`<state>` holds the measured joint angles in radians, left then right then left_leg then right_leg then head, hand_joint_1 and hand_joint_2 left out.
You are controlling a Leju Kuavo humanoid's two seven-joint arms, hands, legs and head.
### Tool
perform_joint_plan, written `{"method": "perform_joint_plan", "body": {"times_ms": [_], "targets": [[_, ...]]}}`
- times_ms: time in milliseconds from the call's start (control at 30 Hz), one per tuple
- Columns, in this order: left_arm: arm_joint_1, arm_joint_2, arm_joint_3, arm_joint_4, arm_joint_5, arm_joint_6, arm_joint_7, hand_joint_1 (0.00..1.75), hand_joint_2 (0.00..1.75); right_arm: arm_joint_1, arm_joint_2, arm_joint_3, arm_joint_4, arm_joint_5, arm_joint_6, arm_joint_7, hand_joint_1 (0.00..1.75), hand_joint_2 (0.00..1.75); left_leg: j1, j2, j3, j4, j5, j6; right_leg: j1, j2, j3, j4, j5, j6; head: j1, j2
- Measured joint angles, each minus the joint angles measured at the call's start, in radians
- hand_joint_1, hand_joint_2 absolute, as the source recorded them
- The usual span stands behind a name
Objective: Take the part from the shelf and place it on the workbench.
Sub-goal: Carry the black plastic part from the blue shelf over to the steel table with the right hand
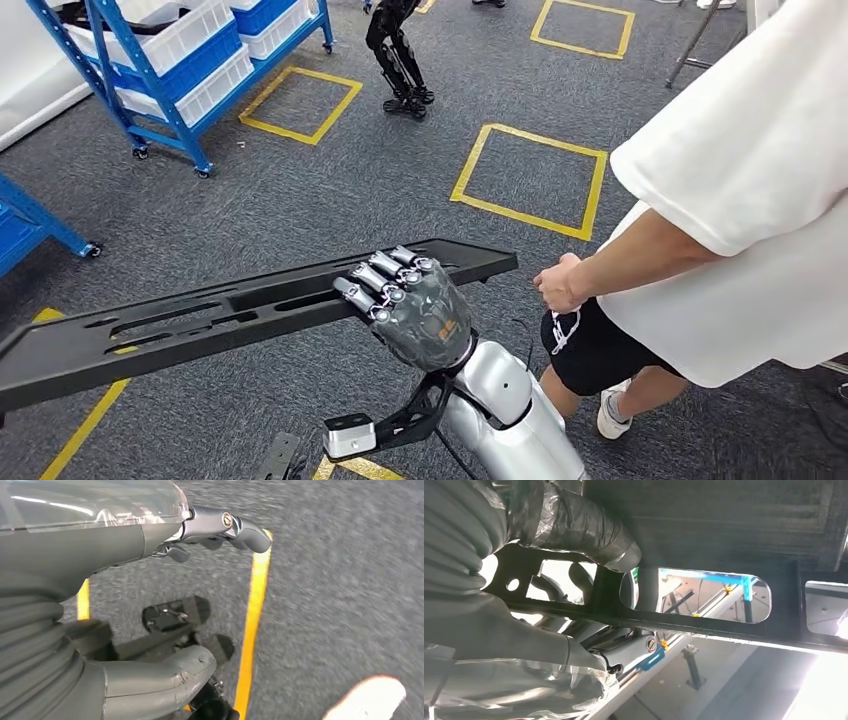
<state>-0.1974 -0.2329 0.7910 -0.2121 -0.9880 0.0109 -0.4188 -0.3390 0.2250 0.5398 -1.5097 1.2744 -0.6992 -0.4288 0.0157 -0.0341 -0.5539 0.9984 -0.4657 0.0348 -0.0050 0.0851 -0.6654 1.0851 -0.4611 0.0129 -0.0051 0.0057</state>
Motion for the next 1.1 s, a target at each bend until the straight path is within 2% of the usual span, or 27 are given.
{"method": "perform_joint_plan", "body": {"times_ms": [33, 67, 100, 133, 167, 200, 267, 300, 333, 400, 433, 467, 533, 567, 600, 633, 667, 700, 733, 800, 833, 867, 933, 967, 1000, 1067, 1100], "targets": [[0.0, 0.0, 0.0, 0.0, 0.0, 0.0, 0.0, 0.0, 1.75, 0.001, -0.001, 0.0, -0.002, 0.0, 0.0, -0.001, 1.75, 1.75, -0.001, 0.014, 0.002, -0.003, 0.002, 0.004, 0.001, -0.035, -0.024, 0.052, -0.031, 0.002, 0.0, 0.0], [0.0, 0.0, 0.0, 0.0, 0.0, 0.0, 0.0, 0.0, 1.75, 0.001, -0.001, 0.0, -0.003, 0.0, 0.0, -0.002, 1.75, 1.75, -0.003, 0.029, 0.001, -0.004, 0.002, 0.007, -0.001, -0.058, -0.054, 0.116, -0.063, 0.004, 0.0, 0.0], [0.002, 0.001, 0.0, 0.0, 0.001, 0.0, 0.0, 0.0, 1.75, 0.003, -0.002, 0.0, -0.003, 0.0, 0.0, -0.004, 1.75, 1.75, -0.005, 0.044, 0.001, -0.003, 0.002, 0.008, -0.003, -0.069, -0.08, 0.174, -0.086, 0.006, 0.0, 0.0], [0.003, 0.001, 0.0, 0.0, 0.001, 0.0, 0.0, 0.0, 1.75, 0.005, -0.004, 0.0, -0.003, 0.001, 0.0, -0.005, 1.75, 1.75, -0.006, 0.059, 0.0, -0.003, 0.001, 0.008, -0.006, -0.075, -0.095, 0.206, -0.093, 0.008, 0.0, 0.0], [0.003, 0.002, 0.0, 0.0, 0.001, 0.0, 0.0, 0.0, 1.75, 0.007, -0.005, 0.0, -0.003, 0.001, 0.0, -0.006, 1.75, 1.75, -0.006, 0.073, 0.0, -0.002, 0.0, 0.007, -0.008, -0.08, -0.091, 0.204, -0.082, 0.01, 0.0, 0.0], [0.002, 0.002, 0.0, 0.0, 0.001, 0.0, 0.0, 0.0, 1.75, 0.008, -0.007, 0.0, -0.003, 0.002, 0.0, -0.007, 1.75, 1.75, -0.006, 0.086, 0.0, 0.0, -0.002, 0.006, -0.01, -0.088, -0.065, 0.161, -0.055, 0.011, 0.0, 0.0], [0.001, 0.001, 0.0, 0.0, 0.001, 0.0, 0.0, 0.0, 1.75, 0.008, -0.007, 0.0, -0.005, 0.003, 0.0, -0.007, 1.75, 1.75, -0.008, 0.105, 0.001, 0.006, -0.009, -0.002, -0.007, -0.125, 0.011, 0.027, -0.002, 0.009, 0.0, 0.0], [0.0, 0.001, -0.001, 0.0, 0.001, -0.001, 0.0, 0.0, 1.75, 0.008, -0.007, 0.0, -0.006, 0.003, 0.0, -0.008, 1.75, 1.75, -0.01, 0.112, 0.001, 0.009, -0.012, -0.007, -0.003, -0.14, 0.037, -0.022, 0.01, 0.004, 0.0, 0.0], [0.0, 0.002, -0.001, 0.0, 0.001, -0.001, -0.001, 0.0, 1.75, 0.008, -0.007, 0.0, -0.008, 0.003, 0.0, -0.009, 1.75, 1.75, -0.012, 0.12, 0.002, 0.012, -0.015, -0.012, 0.002, -0.149, 0.049, -0.047, 0.013, -0.001, 0.0, 0.0], [-0.001, 0.001, -0.001, 0.0, 0.001, -0.001, -0.001, 0.0, 1.75, 0.009, -0.007, 0.0, -0.01, 0.002, 0.0, -0.011, 1.75, 1.75, -0.012, 0.136, 0.005, 0.014, -0.018, -0.023, 0.006, -0.133, 0.048, -0.053, 0.012, -0.012, 0.0, 0.0], [-0.002, 0.001, -0.001, 0.0, 0.001, -0.001, -0.001, 0.0, 1.75, 0.009, -0.007, 0.0, -0.012, 0.003, 0.0, -0.012, 1.75, 1.75, -0.01, 0.136, 0.006, 0.017, -0.023, -0.029, 0.005, -0.123, 0.048, -0.055, 0.014, -0.017, 0.0, 0.0], [-0.003, 0.001, -0.001, 0.0, 0.001, -0.001, -0.002, 0.0, 1.75, 0.009, -0.007, 0.0, -0.014, 0.003, 0.0, -0.013, 1.75, 1.75, -0.008, 0.124, 0.002, 0.03, -0.036, -0.034, 0.002, -0.114, 0.05, -0.058, 0.017, -0.023, 0.0, 0.0], [-0.003, 0.001, -0.002, 0.0, 0.001, -0.001, -0.002, 0.0, 1.75, 0.009, -0.005, 0.0, -0.017, 0.002, 0.0, -0.013, 1.75, 1.75, -0.003, 0.078, -0.034, 0.116, -0.091, -0.04, -0.003, -0.095, 0.052, -0.063, 0.022, -0.035, 0.0, 0.0], [-0.002, 0.001, -0.002, 0.0, 0.001, -0.001, -0.002, 0.0, 1.75, 0.01, -0.005, 0.0, -0.018, 0.002, 0.0, -0.014, 1.75, 1.75, -0.002, 0.058, -0.064, 0.184, -0.125, -0.042, -0.003, -0.084, 0.051, -0.063, 0.022, -0.038, 0.0, 0.0], [0.0, 0.001, -0.002, 0.0, 0.001, -0.001, -0.002, 0.0, 1.75, 0.011, -0.004, 0.0, -0.018, 0.002, 0.0, -0.014, 1.75, 1.75, -0.002, 0.048, -0.095, 0.252, -0.151, -0.044, -0.002, -0.073, 0.05, -0.062, 0.023, -0.04, 0.0, 0.0], [0.002, 0.002, -0.002, 0.0, 0.001, -0.001, -0.002, 0.0, 1.75, 0.013, -0.004, 0.0, -0.017, 0.002, 0.0, -0.014, 1.75, 1.75, -0.002, 0.044, -0.117, 0.297, -0.16, -0.045, -0.001, -0.06, 0.05, -0.061, 0.023, -0.04, 0.0, 0.0], [0.003, 0.002, -0.002, 0.0, 0.001, -0.001, -0.002, 0.0, 1.75, 0.015, -0.004, 0.0, -0.017, 0.002, 0.0, -0.015, 1.75, 1.75, -0.002, 0.042, -0.125, 0.308, -0.151, -0.045, 0.0, -0.047, 0.05, -0.059, 0.023, -0.04, 0.0, 0.0], [0.003, 0.002, -0.002, 0.0, 0.001, -0.001, -0.002, 0.0, 1.75, 0.016, -0.004, 0.0, -0.017, 0.002, 0.0, -0.015, 1.75, 1.75, -0.002, 0.039, -0.113, 0.276, -0.122, -0.043, 0.0, -0.033, 0.05, -0.057, 0.023, -0.04, 0.0, 0.0], [0.003, 0.002, -0.002, 0.0, 0.001, -0.001, -0.002, 0.0, 1.75, 0.017, -0.004, 0.0, -0.018, 0.002, 0.0, -0.015, 1.75, 1.75, -0.001, 0.03, -0.085, 0.213, -0.082, -0.04, 0.0, -0.019, 0.05, -0.054, 0.023, -0.04, 0.0, 0.0], [0.001, 0.002, -0.002, 0.0, 0.001, -0.001, -0.002, 0.0, 1.75, 0.016, -0.004, 0.0, -0.019, 0.002, 0.0, -0.015, 1.75, 1.75, 0.002, -0.018, -0.029, 0.083, -0.027, -0.035, 0.0, 0.006, 0.045, -0.047, 0.023, -0.034, 0.0, 0.0], [0.001, 0.003, -0.002, 0.0, 0.001, -0.001, -0.002, 0.0, 1.75, 0.016, -0.003, 0.0, -0.019, 0.002, 0.0, -0.016, 1.75, 1.75, 0.003, -0.039, -0.015, 0.048, -0.018, -0.033, -0.001, 0.016, 0.04, -0.045, 0.025, -0.028, 0.0, 0.0], [0.001, 0.003, -0.002, 0.0, 0.001, 0.0, -0.002, 0.0, 1.75, 0.016, -0.003, 0.0, -0.019, 0.002, 0.0, -0.016, 1.75, 1.75, 0.003, -0.05, -0.011, 0.036, -0.02, -0.03, -0.002, 0.027, 0.034, -0.044, 0.028, -0.021, 0.0, 0.0], [0.001, 0.003, -0.002, 0.0, 0.002, 0.0, -0.002, 0.0, 1.75, 0.018, -0.003, 0.0, -0.02, 0.001, 0.0, -0.018, 1.75, 1.75, 0.002, -0.031, -0.01, 0.028, -0.013, -0.021, -0.006, 0.044, 0.027, -0.047, 0.034, -0.007, 0.0, 0.0], [0.0, 0.003, -0.002, 0.0, 0.002, 0.0, -0.002, 0.0, 1.75, 0.018, -0.003, 0.0, -0.02, 0.001, 0.0, -0.02, 1.75, 1.75, 0.003, -0.019, -0.008, 0.021, -0.008, -0.013, -0.004, 0.033, 0.023, -0.041, 0.029, -0.002, 0.0, 0.0], [-0.002, 0.002, -0.002, 0.0, 0.002, 0.0, -0.002, 0.0, 1.75, 0.018, -0.003, 0.0, -0.021, 0.0, 0.0, -0.021, 1.75, 1.75, 0.005, -0.006, -0.006, 0.014, -0.003, -0.006, -0.002, 0.01, 0.012, -0.02, 0.013, 0.002, 0.001, 0.0], [-0.002, 0.003, -0.002, 0.0, 0.002, 0.001, -0.001, 0.0, 1.75, 0.018, -0.003, 0.0, -0.022, -0.001, 0.0, -0.024, 1.75, 1.75, 0.002, 0.021, -0.005, 0.007, 0.001, 0.004, 0.0, -0.049, -0.036, 0.084, -0.049, 0.007, 0.003, 0.0], [0.0, 0.004, -0.002, 0.0, 0.002, 0.001, -0.001, 0.0, 1.75, 0.019, -0.003, 0.0, -0.022, -0.002, 0.0, -0.025, 1.75, 1.75, 0.001, 0.036, -0.006, 0.006, 0.001, 0.007, -0.002, -0.064, -0.066, 0.15, -0.079, 0.01, 0.004, 0.0]]}}
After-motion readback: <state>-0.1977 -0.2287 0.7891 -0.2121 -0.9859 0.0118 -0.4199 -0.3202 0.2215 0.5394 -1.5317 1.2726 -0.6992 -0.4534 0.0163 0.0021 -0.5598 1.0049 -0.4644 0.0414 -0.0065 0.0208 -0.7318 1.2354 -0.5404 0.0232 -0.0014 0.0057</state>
